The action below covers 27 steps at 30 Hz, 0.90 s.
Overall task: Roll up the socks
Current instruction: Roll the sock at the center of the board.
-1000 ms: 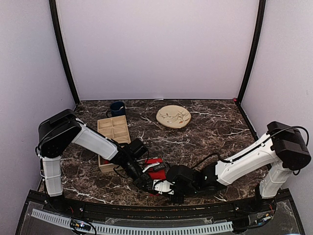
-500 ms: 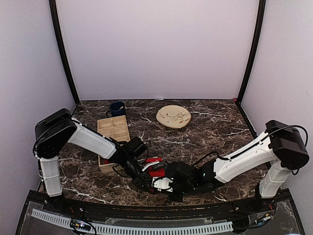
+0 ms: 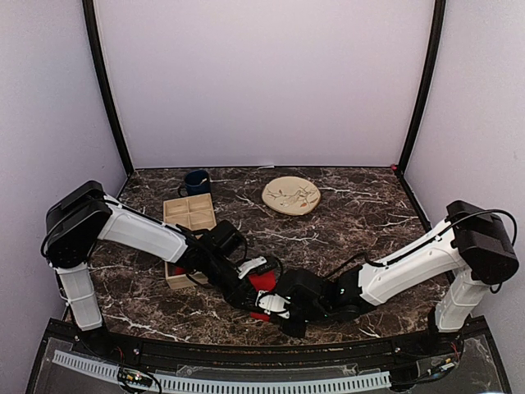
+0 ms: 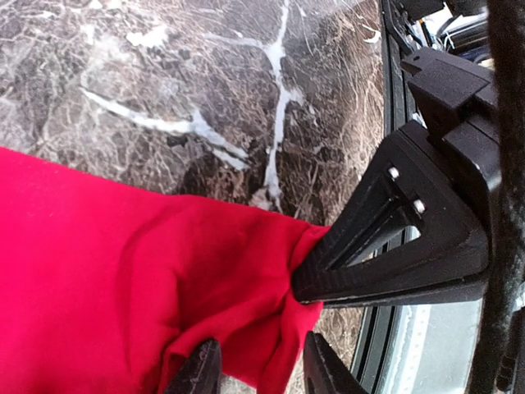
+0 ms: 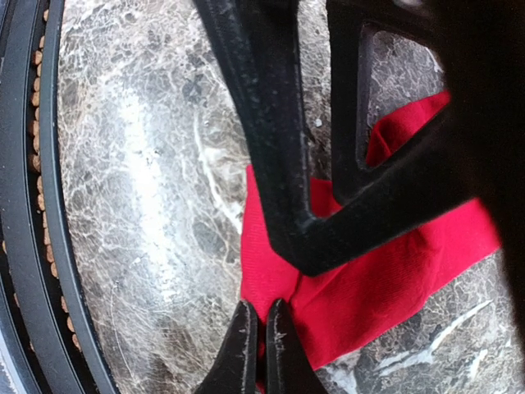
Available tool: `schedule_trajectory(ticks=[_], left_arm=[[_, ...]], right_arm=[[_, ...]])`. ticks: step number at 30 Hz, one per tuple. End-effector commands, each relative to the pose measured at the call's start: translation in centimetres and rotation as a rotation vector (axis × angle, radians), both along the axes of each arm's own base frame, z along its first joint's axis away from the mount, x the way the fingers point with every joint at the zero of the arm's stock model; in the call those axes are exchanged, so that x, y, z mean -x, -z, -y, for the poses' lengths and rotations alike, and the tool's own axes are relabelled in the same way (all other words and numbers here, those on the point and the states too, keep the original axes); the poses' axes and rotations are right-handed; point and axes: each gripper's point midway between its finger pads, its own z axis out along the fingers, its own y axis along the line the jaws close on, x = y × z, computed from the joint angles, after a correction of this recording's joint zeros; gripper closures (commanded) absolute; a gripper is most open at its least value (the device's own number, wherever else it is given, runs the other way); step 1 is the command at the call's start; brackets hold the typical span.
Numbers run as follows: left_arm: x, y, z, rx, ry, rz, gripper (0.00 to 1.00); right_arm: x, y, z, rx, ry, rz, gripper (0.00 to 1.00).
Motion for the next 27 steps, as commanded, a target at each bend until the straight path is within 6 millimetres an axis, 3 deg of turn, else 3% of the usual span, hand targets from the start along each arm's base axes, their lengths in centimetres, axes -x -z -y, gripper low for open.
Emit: schedule_trajectory(ticks=[1,7,13,27], left_arm=[[-0.7,-1.1,-0.3,0.009,-0.036,0.039,0.62],[-0.9,-1.7,-0.7,0.015,-0.057,0.057,0.63],[-2.1,-2.7,-0.9,0.018,-0.099,0.11,0.62],[-4.9,-3.0,-1.6,-0.025,-0.186,0.175,0.6]], right_arm=[[0.5,3.6,3.9,0.181,0.074,-0.072,1.0],[0.3,3.9,4.5,0.195,0.148,-0.095,1.0],[-0.1,4.3,5.3,0.212,0.25,-0.129,1.0],[-0.7,4.4,7.5,0.188,0.45,-0.219,1.0]])
